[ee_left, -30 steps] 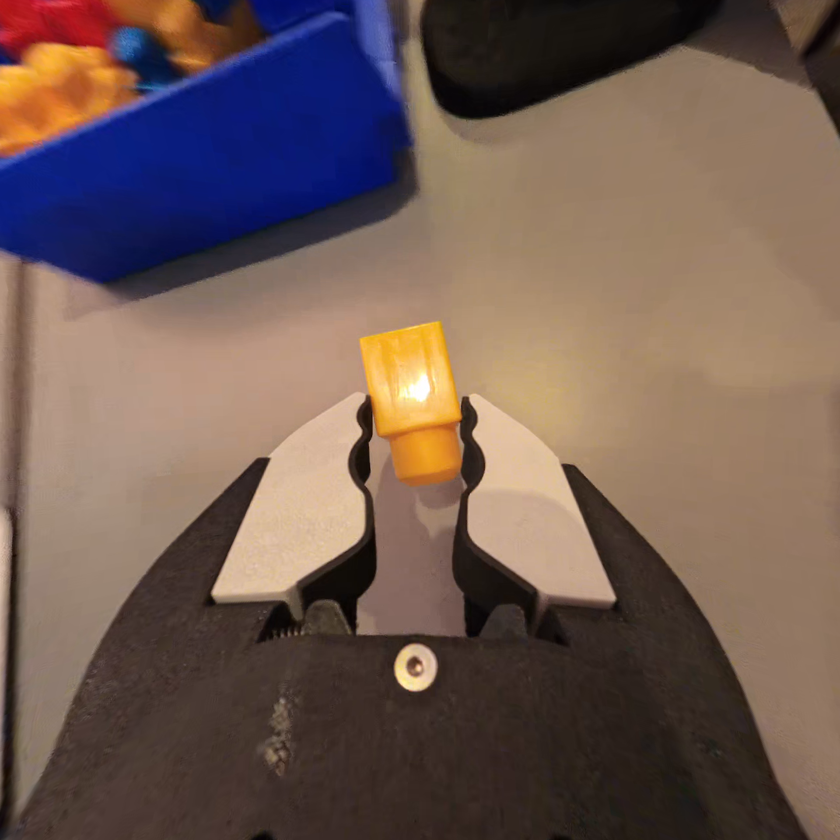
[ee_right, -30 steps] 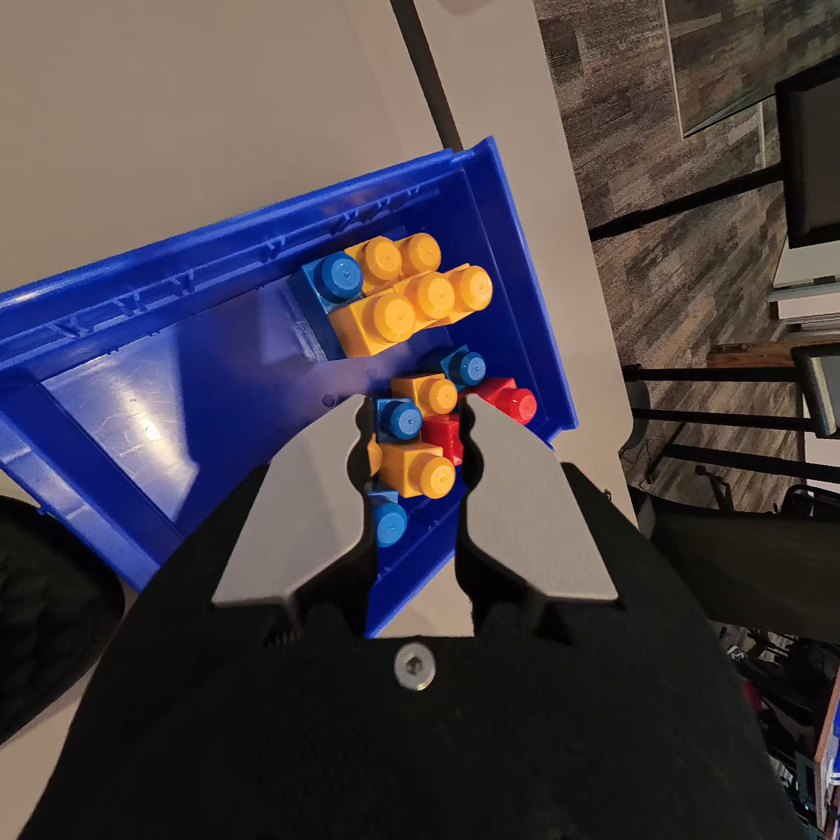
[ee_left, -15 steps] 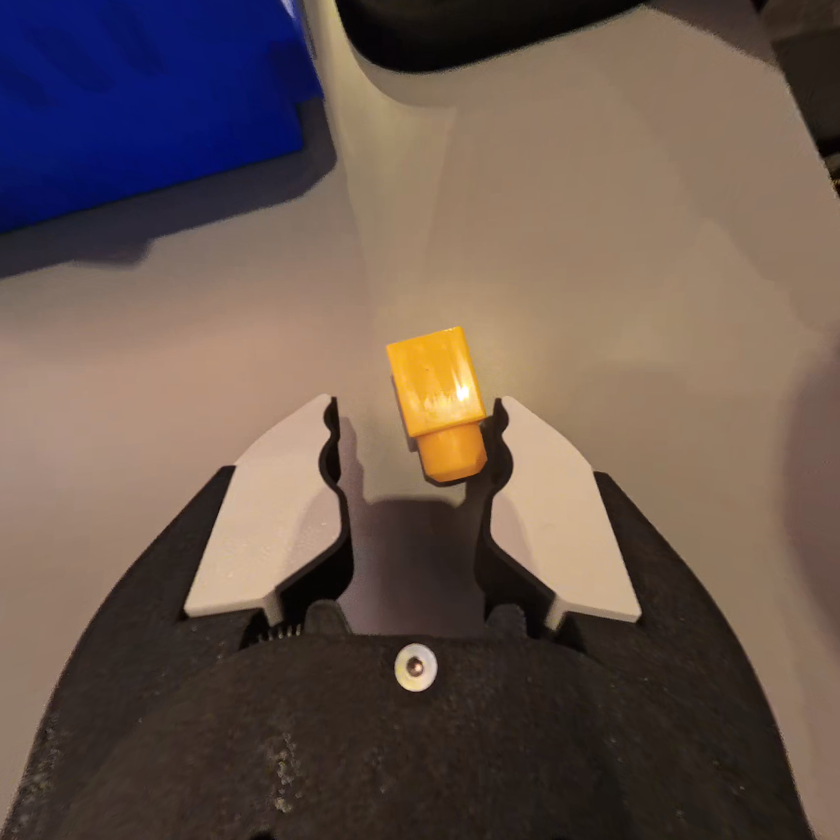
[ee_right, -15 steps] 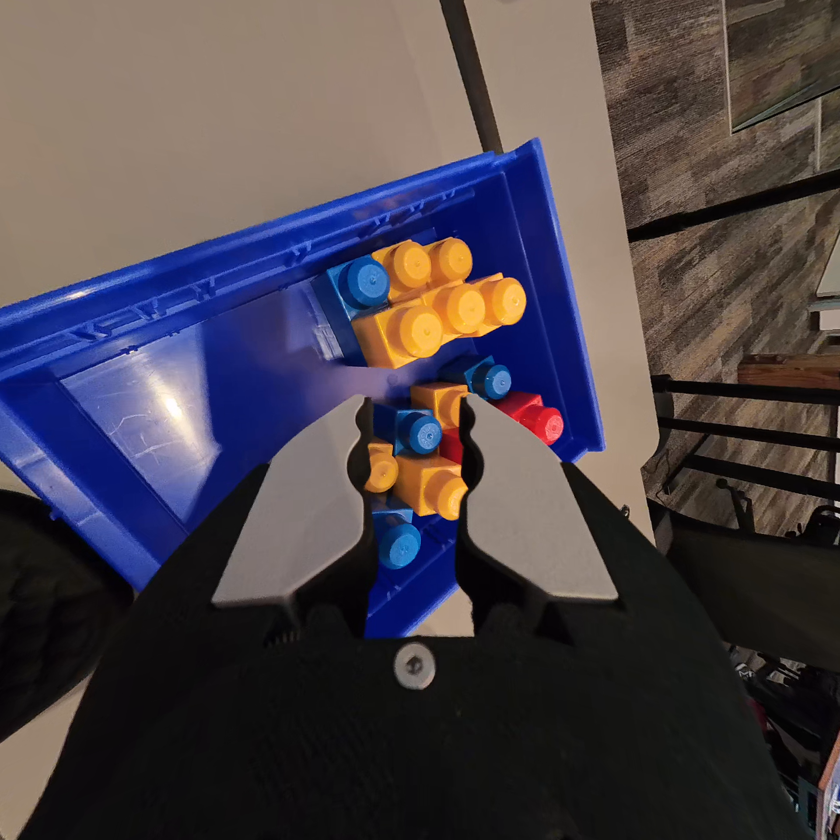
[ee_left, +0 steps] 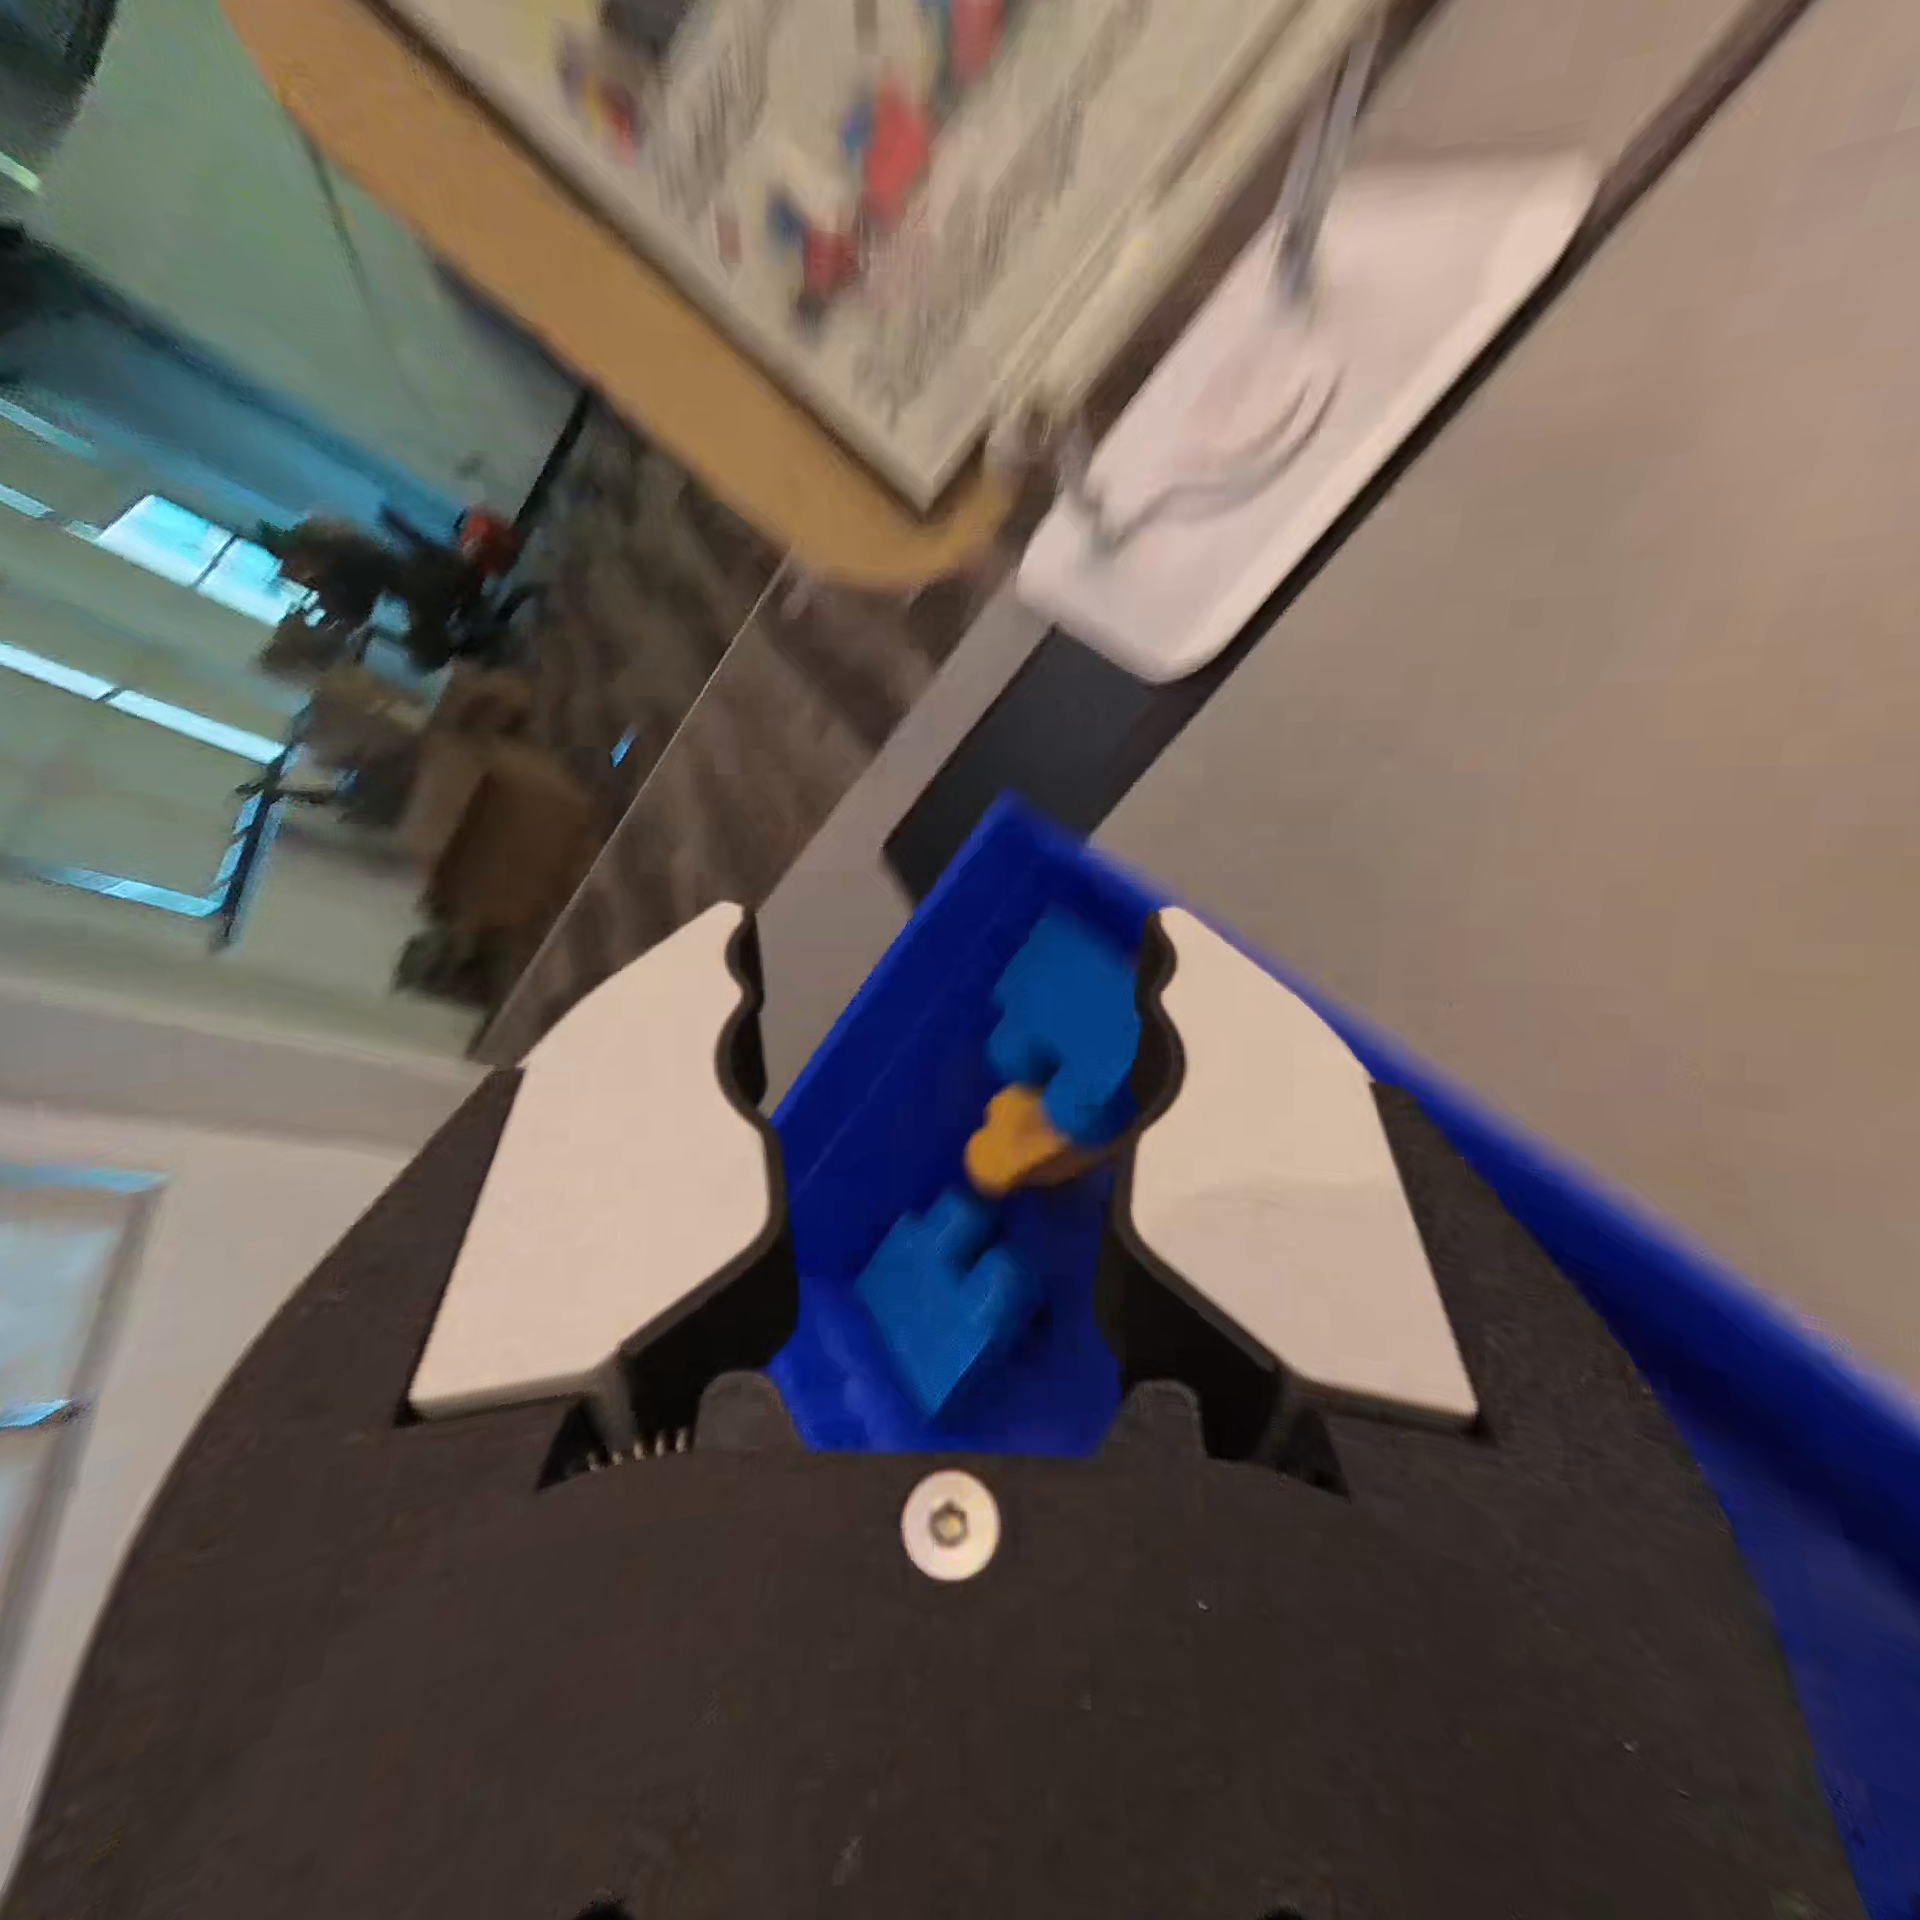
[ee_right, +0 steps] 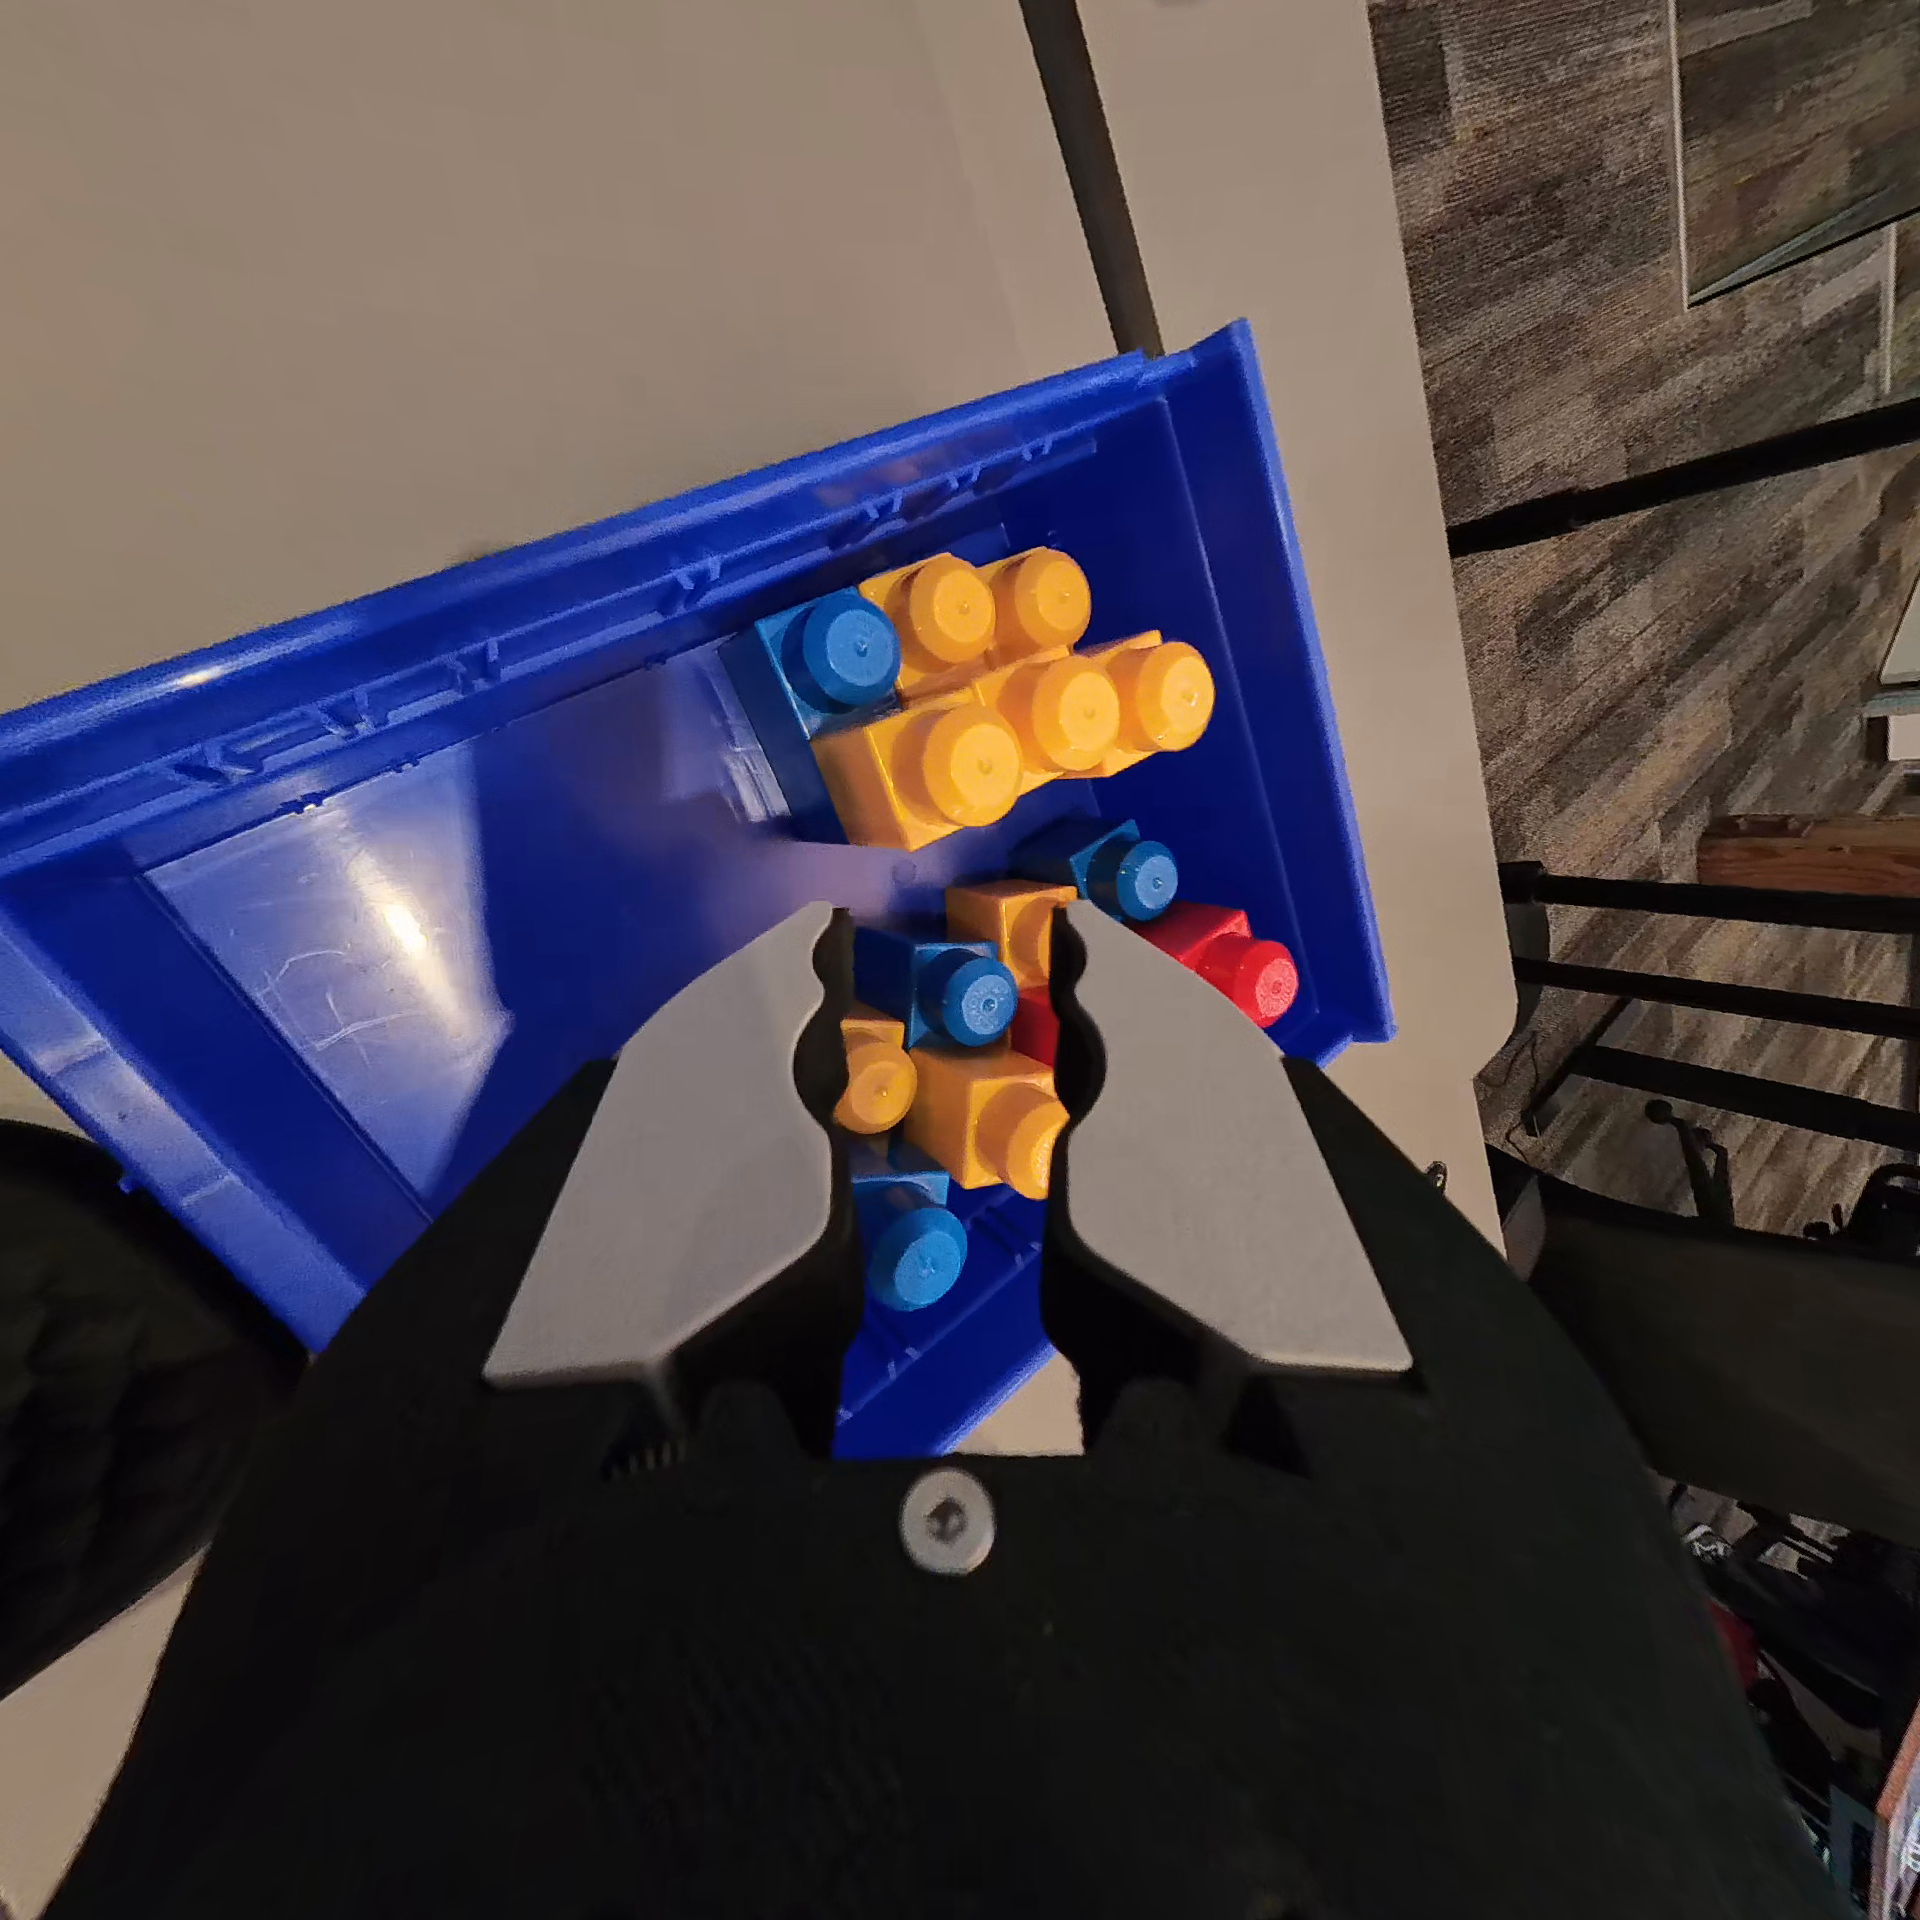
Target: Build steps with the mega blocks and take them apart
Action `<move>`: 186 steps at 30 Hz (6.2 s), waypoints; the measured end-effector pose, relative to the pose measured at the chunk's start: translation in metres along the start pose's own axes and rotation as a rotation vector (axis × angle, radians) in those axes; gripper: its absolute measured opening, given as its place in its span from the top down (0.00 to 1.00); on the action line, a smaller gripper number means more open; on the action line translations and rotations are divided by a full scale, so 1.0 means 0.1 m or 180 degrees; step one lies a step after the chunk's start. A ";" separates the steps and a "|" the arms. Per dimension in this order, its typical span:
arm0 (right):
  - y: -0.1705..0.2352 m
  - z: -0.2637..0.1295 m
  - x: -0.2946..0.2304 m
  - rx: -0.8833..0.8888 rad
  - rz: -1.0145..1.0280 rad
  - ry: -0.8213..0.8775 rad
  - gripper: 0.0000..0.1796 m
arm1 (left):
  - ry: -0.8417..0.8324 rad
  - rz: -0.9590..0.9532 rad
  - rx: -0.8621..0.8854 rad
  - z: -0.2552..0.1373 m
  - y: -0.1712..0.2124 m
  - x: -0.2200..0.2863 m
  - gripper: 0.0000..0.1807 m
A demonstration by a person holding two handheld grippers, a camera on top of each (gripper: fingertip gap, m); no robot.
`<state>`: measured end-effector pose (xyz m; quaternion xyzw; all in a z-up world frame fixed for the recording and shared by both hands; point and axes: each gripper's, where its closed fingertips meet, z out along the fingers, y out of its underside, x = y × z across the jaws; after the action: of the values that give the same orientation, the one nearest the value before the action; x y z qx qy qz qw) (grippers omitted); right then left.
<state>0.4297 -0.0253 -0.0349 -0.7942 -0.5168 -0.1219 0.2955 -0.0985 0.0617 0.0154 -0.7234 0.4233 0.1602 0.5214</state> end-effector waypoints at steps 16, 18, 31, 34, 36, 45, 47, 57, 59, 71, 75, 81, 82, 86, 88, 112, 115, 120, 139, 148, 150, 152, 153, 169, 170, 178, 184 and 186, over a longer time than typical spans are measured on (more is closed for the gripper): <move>0.06 0.05 -0.04 -0.0067 0.0050 -0.0120 0.79 | 0.0307 0.0570 -0.0816 0.82 0.94 0.51 0.59; 0.06 0.06 -0.05 -0.0075 0.0054 -0.0126 0.79 | 0.0273 0.0610 -0.0876 0.86 0.96 0.53 0.60; 0.07 0.07 -0.07 -0.0103 0.0053 -0.0158 0.79 | 0.0388 0.0161 -0.0567 0.75 0.81 0.44 0.76; 0.07 0.07 -0.06 -0.0108 0.0050 -0.0154 0.79 | 0.0421 -0.0112 -0.0473 0.65 0.72 0.34 0.78; 0.07 0.08 -0.06 -0.0113 0.0051 -0.0157 0.79 | 0.0423 -0.0251 -0.0395 0.59 0.67 0.28 0.78; -0.03 0.01 -0.01 -0.0007 0.0032 -0.0033 0.79 | 0.0585 -0.1108 0.0505 0.07 0.05 -0.07 0.78; -0.20 -0.08 0.03 0.0195 0.0027 0.0094 0.79 | 0.0865 -0.1364 0.1008 -0.22 -0.38 -0.05 0.78; -2.41 -1.24 -0.86 0.3796 0.0777 -0.1804 0.68 | 0.3402 -0.2393 0.2964 -1.39 -2.06 0.96 0.79; -2.60 -1.26 -1.01 0.4055 0.1169 -0.2402 0.68 | 0.3685 -0.2428 0.3022 -1.48 -2.14 1.12 0.79; -2.63 -0.90 -1.31 0.3537 0.0873 -0.2557 0.83 | 0.3233 -0.1452 0.2448 -1.23 -2.06 1.61 0.79; -2.47 -0.70 -1.38 0.2770 0.0389 -0.2006 0.83 | 0.2899 -0.0861 0.2017 -1.11 -1.97 1.87 0.76; -2.29 -0.47 -1.60 0.1999 -0.0207 -0.1666 0.83 | 0.2981 -0.0439 0.1715 -1.00 -1.87 2.23 0.74; -2.28 -0.46 -1.62 0.1951 -0.0262 -0.1625 0.83 | 0.3036 -0.0417 0.1710 -1.01 -1.87 2.26 0.79; -2.42 -0.56 -1.40 0.2474 -0.0141 -0.1292 0.82 | 0.2917 -0.0995 0.2139 -1.07 -2.06 1.95 0.80; -2.54 -0.70 -1.28 0.2952 0.0308 -0.1502 0.68 | 0.2984 -0.1824 0.2759 -1.23 -2.21 1.59 0.80; -2.33 -0.80 -1.46 0.2522 -0.0115 -0.1748 0.81 | 0.3174 -0.0475 0.1741 -0.96 -1.83 2.31 0.71; -2.34 -0.72 -1.56 0.2371 -0.0218 -0.1754 0.81 | 0.3419 -0.0571 0.1738 -0.99 -1.84 2.39 0.75; -2.37 -0.70 -1.59 0.2394 -0.0192 -0.1830 0.81 | 0.3572 -0.0590 0.1688 -1.01 -1.81 2.44 0.75; -2.47 -0.74 -1.21 0.2966 0.1042 -0.2491 0.77 | 0.4515 -0.2618 0.1333 -0.87 -1.89 2.12 0.77; -2.56 -0.71 -1.24 0.2986 0.1286 -0.2563 0.79 | 0.4533 -0.2438 0.1245 -0.90 -1.87 2.22 0.77; -2.58 -0.68 -1.25 0.2985 0.1383 -0.2633 0.78 | 0.4563 -0.2370 0.1236 -0.92 -1.88 2.26 0.76; -2.60 -0.68 -1.28 0.3006 0.1437 -0.2741 0.77 | 0.4594 -0.2302 0.1193 -0.95 -1.88 2.30 0.76; -2.61 -0.68 -1.30 0.3003 0.1441 -0.2811 0.79 | 0.4577 -0.2264 0.1176 -0.95 -1.87 2.32 0.76; -2.58 -0.65 -1.33 0.2935 0.1399 -0.2975 0.84 | 0.4574 -0.2148 0.1068 -0.96 -1.84 2.37 0.77; -2.57 -0.67 -1.31 0.2957 0.1247 -0.2855 0.84 | 0.4595 -0.2128 0.1064 -0.97 -1.84 2.36 0.77; -1.74 -0.48 -2.01 0.1416 -0.1071 -0.2327 0.73 | 0.3732 -0.2175 0.1378 -0.89 -1.65 1.44 0.77; -1.44 0.05 -2.44 -0.0015 -0.1534 -0.2037 0.71 | 0.2813 -0.2223 0.1547 -1.01 -1.35 0.62 0.77; -1.42 0.14 -2.47 -0.0150 -0.1525 -0.1983 0.71 | 0.2551 -0.2234 0.1580 -1.10 -1.24 0.38 0.77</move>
<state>0.1932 -0.1611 -0.1204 -0.6565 -0.7496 0.0476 0.0694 -0.0023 -0.0410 0.1107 -0.6807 0.3474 -0.4118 0.4963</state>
